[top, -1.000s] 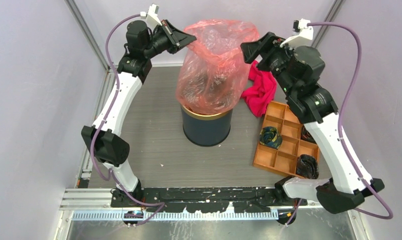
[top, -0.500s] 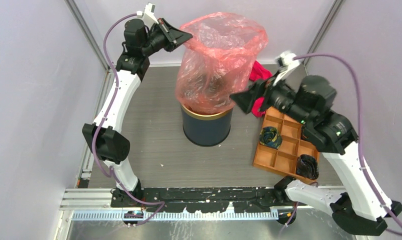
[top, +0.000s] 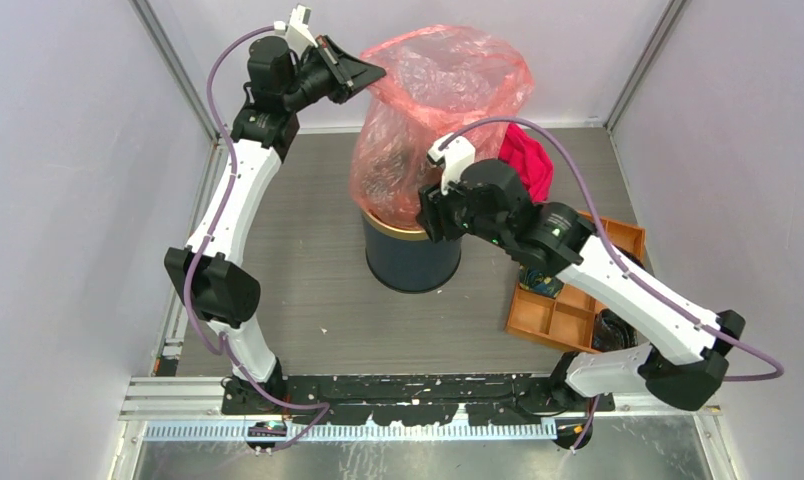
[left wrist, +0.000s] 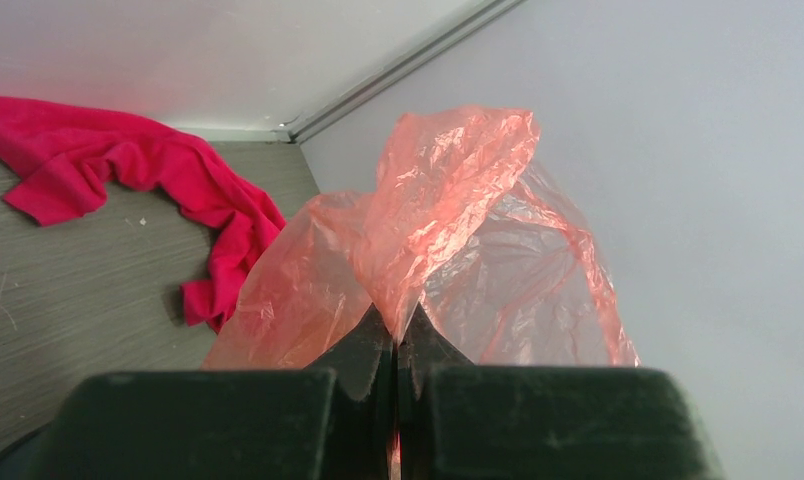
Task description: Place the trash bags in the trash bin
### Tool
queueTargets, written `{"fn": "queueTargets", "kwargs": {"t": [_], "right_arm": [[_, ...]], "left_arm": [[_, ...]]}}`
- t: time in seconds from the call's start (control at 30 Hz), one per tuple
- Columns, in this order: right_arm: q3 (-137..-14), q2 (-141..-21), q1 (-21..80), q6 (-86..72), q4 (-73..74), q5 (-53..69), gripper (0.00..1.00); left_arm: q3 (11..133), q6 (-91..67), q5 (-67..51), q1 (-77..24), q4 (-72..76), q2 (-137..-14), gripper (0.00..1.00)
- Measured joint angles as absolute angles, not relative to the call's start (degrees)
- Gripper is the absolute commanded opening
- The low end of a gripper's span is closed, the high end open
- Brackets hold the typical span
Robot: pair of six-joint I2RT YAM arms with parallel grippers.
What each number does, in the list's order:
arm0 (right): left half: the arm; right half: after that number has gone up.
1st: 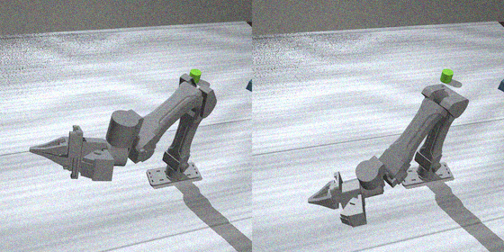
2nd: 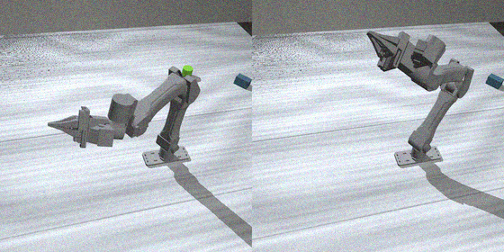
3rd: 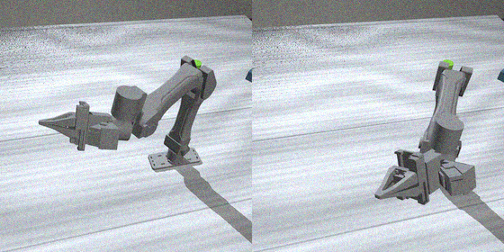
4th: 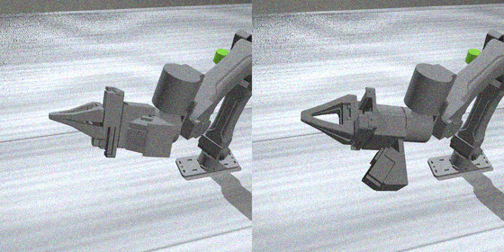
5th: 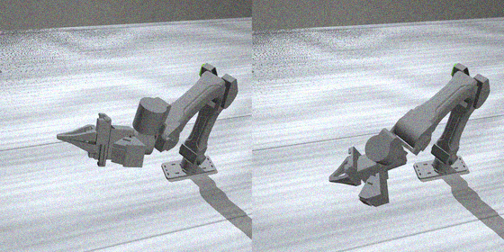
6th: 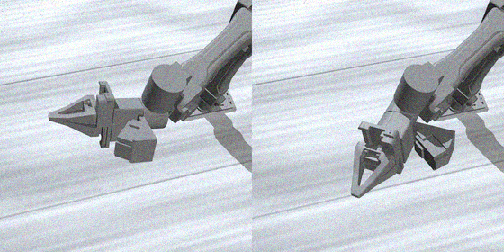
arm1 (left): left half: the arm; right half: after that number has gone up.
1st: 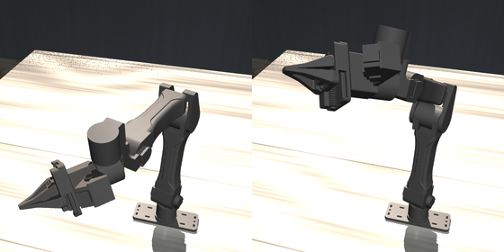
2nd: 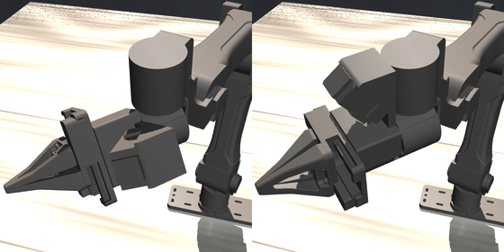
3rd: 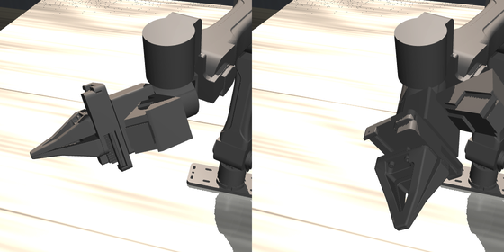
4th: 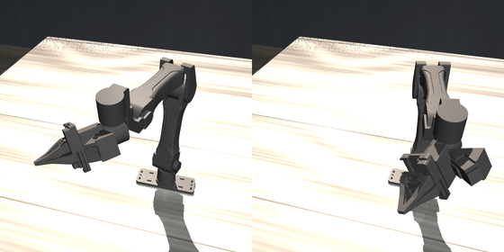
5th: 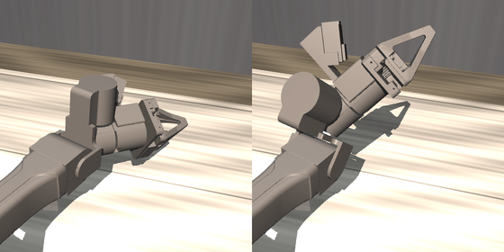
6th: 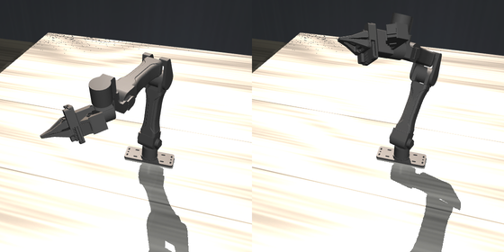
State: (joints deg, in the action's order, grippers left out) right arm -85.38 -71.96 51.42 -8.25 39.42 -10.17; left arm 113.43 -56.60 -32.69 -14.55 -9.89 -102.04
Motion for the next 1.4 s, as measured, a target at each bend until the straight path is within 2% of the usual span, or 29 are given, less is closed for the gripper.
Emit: {"fn": "queueTargets", "kwargs": {"t": [0.1,0.2,0.37,0.63,0.77,0.97,1.07,1.2,1.4], "right_arm": [[-85.4,-74.3,52.0,-8.3,38.4,-14.5,0.40],[-86.0,-76.7,52.0,-8.5,37.4,-19.7,0.38],[-87.2,-82.7,52.0,-8.5,36.2,-26.5,0.36],[-86.9,-85.7,52.0,-9.4,36.0,-27.3,0.36],[-86.9,-85.3,52.1,-10.0,36.3,-26.6,0.47],[-87.3,-81.3,52.8,-11.1,39.0,-23.8,0.72],[-88.0,-78.9,53.2,-11.7,39.6,-22.6,0.78],[-88.1,-75.9,53.4,-12.8,41.2,-21.3,0.77],[-88.5,-73.3,55.7,-13.9,42.9,-18.9,0.68]], "left_arm": [[113.4,-56.6,-32.9,-14.5,-10.1,-102.0,0.01],[113.4,-56.6,-33.1,-14.5,-10.1,-102.0,0.01],[113.4,-56.6,-33.3,-14.5,-10.1,-102.0,0.00],[111.7,-56.5,-33.3,-14.5,-10.1,-101.1,0.01],[109.0,-56.0,-32.5,-14.5,-10.2,-99.7,0.01],[102.7,-55.0,-31.1,-14.5,-10.2,-95.9,0.00],[102.1,-55.1,-31.0,-14.5,-9.8,-95.7,0.01],[102.1,-55.1,-31.0,-14.5,-9.6,-95.7,0.01],[102.1,-55.1,-31.1,-14.5,-9.5,-95.7,0.01]]}}
